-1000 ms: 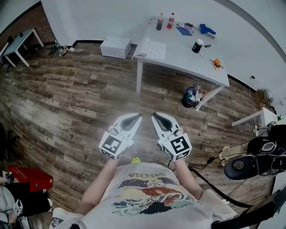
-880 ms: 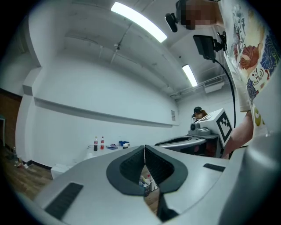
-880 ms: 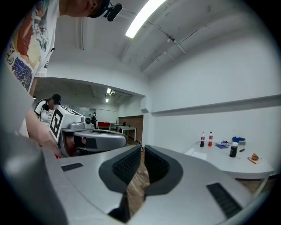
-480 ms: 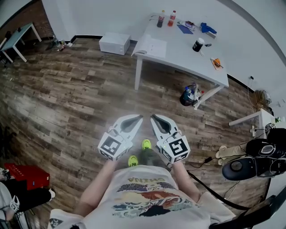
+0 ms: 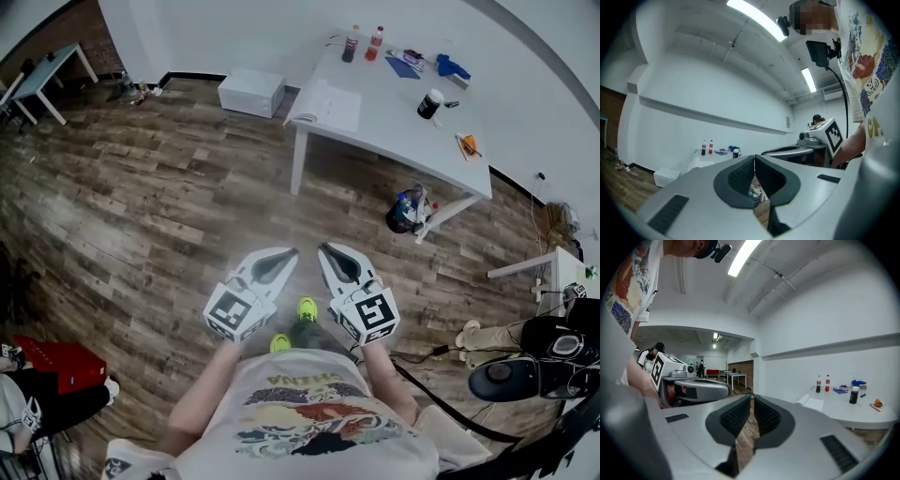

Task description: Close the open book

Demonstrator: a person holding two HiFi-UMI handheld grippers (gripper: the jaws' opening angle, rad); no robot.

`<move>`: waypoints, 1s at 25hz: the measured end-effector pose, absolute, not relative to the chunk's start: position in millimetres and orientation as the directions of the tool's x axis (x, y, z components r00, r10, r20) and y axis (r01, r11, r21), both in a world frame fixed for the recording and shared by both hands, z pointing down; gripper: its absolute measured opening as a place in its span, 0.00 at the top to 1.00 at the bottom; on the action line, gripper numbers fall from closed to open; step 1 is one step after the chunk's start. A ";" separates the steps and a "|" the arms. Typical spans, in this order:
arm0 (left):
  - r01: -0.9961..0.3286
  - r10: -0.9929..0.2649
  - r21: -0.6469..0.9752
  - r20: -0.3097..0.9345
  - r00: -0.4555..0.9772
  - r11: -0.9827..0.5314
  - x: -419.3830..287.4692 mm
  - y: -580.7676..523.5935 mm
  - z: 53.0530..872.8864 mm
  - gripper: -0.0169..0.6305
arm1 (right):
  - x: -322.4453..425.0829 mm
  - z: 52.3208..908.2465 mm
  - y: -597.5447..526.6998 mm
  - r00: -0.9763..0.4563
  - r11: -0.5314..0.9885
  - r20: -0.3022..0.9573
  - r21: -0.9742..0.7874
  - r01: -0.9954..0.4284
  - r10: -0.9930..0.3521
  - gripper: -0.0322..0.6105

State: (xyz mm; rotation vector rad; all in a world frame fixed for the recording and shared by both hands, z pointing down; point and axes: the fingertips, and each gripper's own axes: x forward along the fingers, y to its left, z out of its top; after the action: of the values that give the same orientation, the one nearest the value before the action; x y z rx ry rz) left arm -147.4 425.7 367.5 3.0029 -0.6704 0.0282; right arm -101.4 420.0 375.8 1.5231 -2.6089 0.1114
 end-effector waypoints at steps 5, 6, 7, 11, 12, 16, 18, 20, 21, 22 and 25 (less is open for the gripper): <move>-0.428 -0.427 0.055 0.021 0.904 -0.902 -129.8 394.3 358.8 0.95 | -80.3 374.3 388.1 -0.504 0.507 0.142 -0.015 -0.862 -0.852 0.91; -0.431 -0.431 0.052 0.021 0.902 -0.901 -127.4 388.1 358.3 0.95 | -76.8 374.8 381.6 -0.508 0.511 0.143 -0.017 -0.859 -0.849 0.91; -0.437 -0.436 0.050 0.023 0.900 -0.898 -125.1 381.4 358.6 0.95 | -73.3 375.2 374.6 -0.512 0.515 0.144 -0.019 -0.857 -0.847 0.91; -0.467 -0.466 0.032 0.047 0.884 -0.884 -113.1 352.4 361.9 0.95 | -57.2 374.8 344.6 -0.532 0.535 0.148 -0.025 -0.845 -0.834 0.91; -0.475 -0.474 0.027 0.051 0.879 -0.879 -109.9 345.9 362.2 0.95 | -53.7 375.0 337.6 -0.538 0.541 0.151 -0.025 -0.841 -0.829 0.91; -0.492 -0.491 0.015 0.062 0.869 -0.870 -94.7 324.0 362.5 0.95 | -42.1 373.5 313.4 -0.568 0.571 0.150 -0.027 -0.821 -0.809 0.91; -0.497 -0.495 0.012 0.065 0.866 -0.868 -85.7 312.4 363.1 0.95 | -35.5 374.3 301.3 -0.582 0.585 0.149 -0.031 -0.811 -0.799 0.91; -0.504 -0.503 0.015 0.059 0.862 -0.863 -77.9 302.0 363.3 0.95 | -29.5 376.2 291.0 -0.596 0.598 0.150 -0.038 -0.801 -0.789 0.91; -0.508 -0.506 0.018 0.055 0.861 -0.861 -74.0 297.1 363.2 0.95 | -26.2 376.9 286.3 -0.602 0.603 0.149 -0.042 -0.796 -0.784 0.91; -0.512 -0.511 0.020 0.053 0.858 -0.859 -69.7 292.2 363.2 0.95 | -22.4 377.3 281.7 -0.608 0.608 0.148 -0.047 -0.792 -0.780 0.91; -0.527 -0.526 0.021 0.053 0.849 -0.849 -56.1 280.5 365.7 0.95 | -9.1 378.0 272.2 -0.621 0.621 0.145 -0.053 -0.782 -0.770 0.91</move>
State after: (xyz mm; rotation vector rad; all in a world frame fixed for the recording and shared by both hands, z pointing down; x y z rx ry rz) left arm -56.1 280.5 365.7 2.9871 -0.8512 0.0709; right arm -9.1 272.2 378.0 1.3119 -2.7302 0.1677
